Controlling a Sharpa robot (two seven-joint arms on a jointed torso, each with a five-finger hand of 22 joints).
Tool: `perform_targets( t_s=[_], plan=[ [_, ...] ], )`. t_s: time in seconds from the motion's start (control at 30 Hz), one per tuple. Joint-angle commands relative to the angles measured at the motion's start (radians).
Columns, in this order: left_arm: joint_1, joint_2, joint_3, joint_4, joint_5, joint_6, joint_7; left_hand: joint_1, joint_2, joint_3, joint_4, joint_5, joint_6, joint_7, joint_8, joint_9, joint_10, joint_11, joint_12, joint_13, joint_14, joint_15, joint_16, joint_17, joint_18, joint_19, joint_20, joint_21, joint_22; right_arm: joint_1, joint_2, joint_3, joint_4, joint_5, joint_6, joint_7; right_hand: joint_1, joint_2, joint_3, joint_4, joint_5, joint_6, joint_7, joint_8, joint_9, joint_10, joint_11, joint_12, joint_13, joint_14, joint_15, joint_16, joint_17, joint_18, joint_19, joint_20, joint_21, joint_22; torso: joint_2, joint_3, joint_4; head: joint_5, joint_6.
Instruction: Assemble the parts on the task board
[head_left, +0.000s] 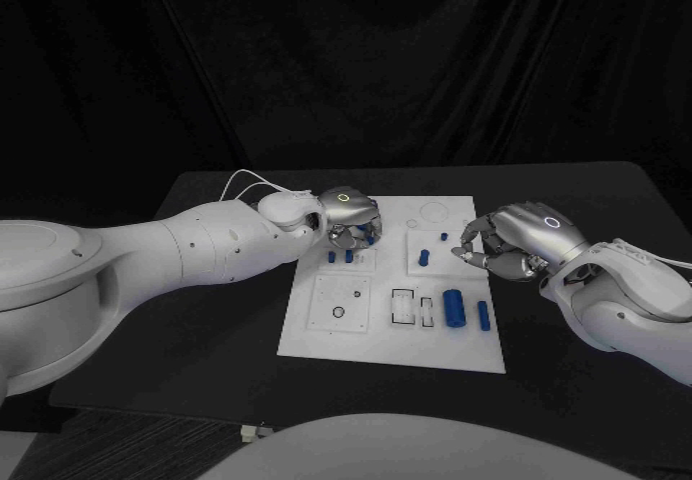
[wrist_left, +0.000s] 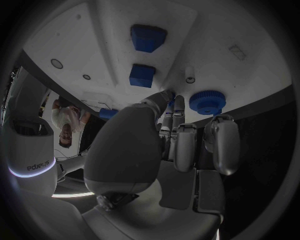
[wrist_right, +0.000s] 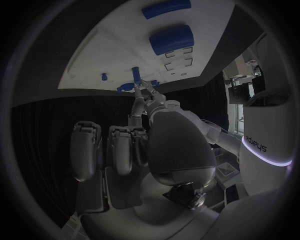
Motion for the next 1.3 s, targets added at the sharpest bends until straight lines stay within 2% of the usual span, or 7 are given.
perform_targets(
  t_s=[0.03,0.23,0.3,0.5,0.67,0.97,1.3],
  plan=[
    [-0.002,-0.010,0.001,0.014,-0.003,-0.035,0.020,-0.005,0.033,0.016,-0.011,0.033,0.051,0.003,0.043,0.005,0.026,-0.006,-0.018,-0.007,0.057,-0.013,0.017,0.104,0.012,-0.001,-0.016,-0.007,0.200,-0.002,0.000,0.001,0.000,-0.001,0.007,-0.012,0.012,-0.007,0.043,-0.005,0.036,0.005,-0.001,-0.030,0.002,0.108,-0.001,0.017,0.264,0.091,0.005,-0.010,0.205,-0.009,0.044,0.001,-0.021,0.235,0.000,-0.0001,-0.0001,0.002,0.000],
    [0.010,-0.055,0.001,0.072,-0.003,-0.066,0.001,0.006,0.030,0.022,-0.024,0.030,0.055,0.009,0.039,0.004,0.042,0.000,-0.029,-0.014,0.058,-0.009,0.016,0.101,0.012,0.001,-0.014,-0.007,0.200,-0.003,0.000,0.001,0.000,-0.001,0.011,-0.013,0.013,-0.007,0.044,-0.006,0.037,0.005,-0.001,-0.030,0.002,0.108,-0.001,0.017,0.264,0.090,0.005,-0.010,0.204,-0.008,0.043,0.002,-0.024,0.235,0.000,-0.0001,0.0001,-0.004,0.000],
    [0.025,-0.074,0.001,0.096,-0.003,-0.067,-0.008,0.016,0.029,0.036,-0.037,-0.002,0.059,0.010,0.034,0.001,0.053,0.000,-0.039,-0.021,0.059,-0.007,0.016,0.100,0.012,0.001,-0.012,-0.007,0.200,-0.003,0.000,0.001,0.000,-0.001,0.012,-0.013,0.013,-0.007,0.044,-0.006,0.037,0.005,-0.001,-0.030,0.002,0.108,-0.001,0.017,0.264,0.090,0.005,-0.010,0.204,-0.008,0.043,0.002,-0.024,0.235,0.000,0.0001,0.0005,-0.006,0.000],
    [0.075,-0.144,0.001,0.173,-0.002,-0.060,-0.041,0.006,0.027,0.037,-0.033,-0.014,0.065,0.009,0.033,0.001,0.060,0.000,-0.047,-0.026,0.060,-0.007,0.016,0.101,0.013,-0.001,-0.011,-0.013,0.198,-0.003,0.001,0.001,-0.003,-0.001,0.017,-0.017,0.014,-0.007,0.045,-0.006,0.037,0.005,-0.001,-0.030,0.002,0.108,-0.001,0.017,0.264,0.090,0.005,-0.011,0.203,-0.008,0.043,0.002,-0.025,0.234,0.000,0.0001,0.0006,-0.004,0.000],
    [0.098,-0.198,0.001,0.216,-0.002,-0.052,-0.059,0.007,0.025,0.039,-0.036,-0.015,0.067,0.007,0.033,0.000,0.063,-0.002,-0.050,-0.028,0.059,-0.008,0.015,0.099,0.014,-0.002,-0.011,-0.016,0.198,-0.007,0.006,0.001,-0.009,-0.001,0.021,-0.019,0.014,-0.007,0.045,-0.006,0.037,0.005,-0.001,-0.030,0.002,0.108,-0.001,0.017,0.264,0.090,0.005,-0.011,0.203,-0.008,0.043,0.002,-0.025,0.234,-0.001,0.0000,0.0005,-0.001,0.000],
    [0.106,-0.231,0.001,0.213,-0.002,-0.012,-0.065,0.001,0.021,0.041,-0.035,-0.023,0.068,0.006,0.030,-0.001,0.065,-0.003,-0.059,-0.033,0.059,-0.008,0.014,0.096,0.016,-0.006,-0.012,-0.025,0.195,-0.015,0.011,0.001,-0.011,-0.001,0.023,-0.017,0.015,-0.008,0.045,-0.007,0.037,0.006,-0.001,-0.031,0.002,0.108,-0.001,0.017,0.264,0.090,0.005,-0.011,0.201,-0.007,0.041,0.002,-0.027,0.233,-0.002,0.0021,-0.0001,0.001,0.000],
    [0.080,-0.215,0.000,0.184,-0.002,0.004,-0.050,-0.003,0.022,0.042,-0.033,-0.028,0.069,0.009,0.028,-0.002,0.067,-0.001,-0.063,-0.036,0.058,-0.008,0.012,0.094,0.016,-0.007,-0.012,-0.028,0.195,-0.017,0.014,0.001,-0.009,-0.001,0.025,-0.016,0.016,-0.008,0.046,-0.007,0.037,0.006,-0.001,-0.031,0.002,0.108,-0.001,0.017,0.264,0.089,0.005,-0.014,0.196,-0.006,0.039,0.002,-0.031,0.232,-0.003,0.0016,0.0002,-0.001,0.000]
  ],
)
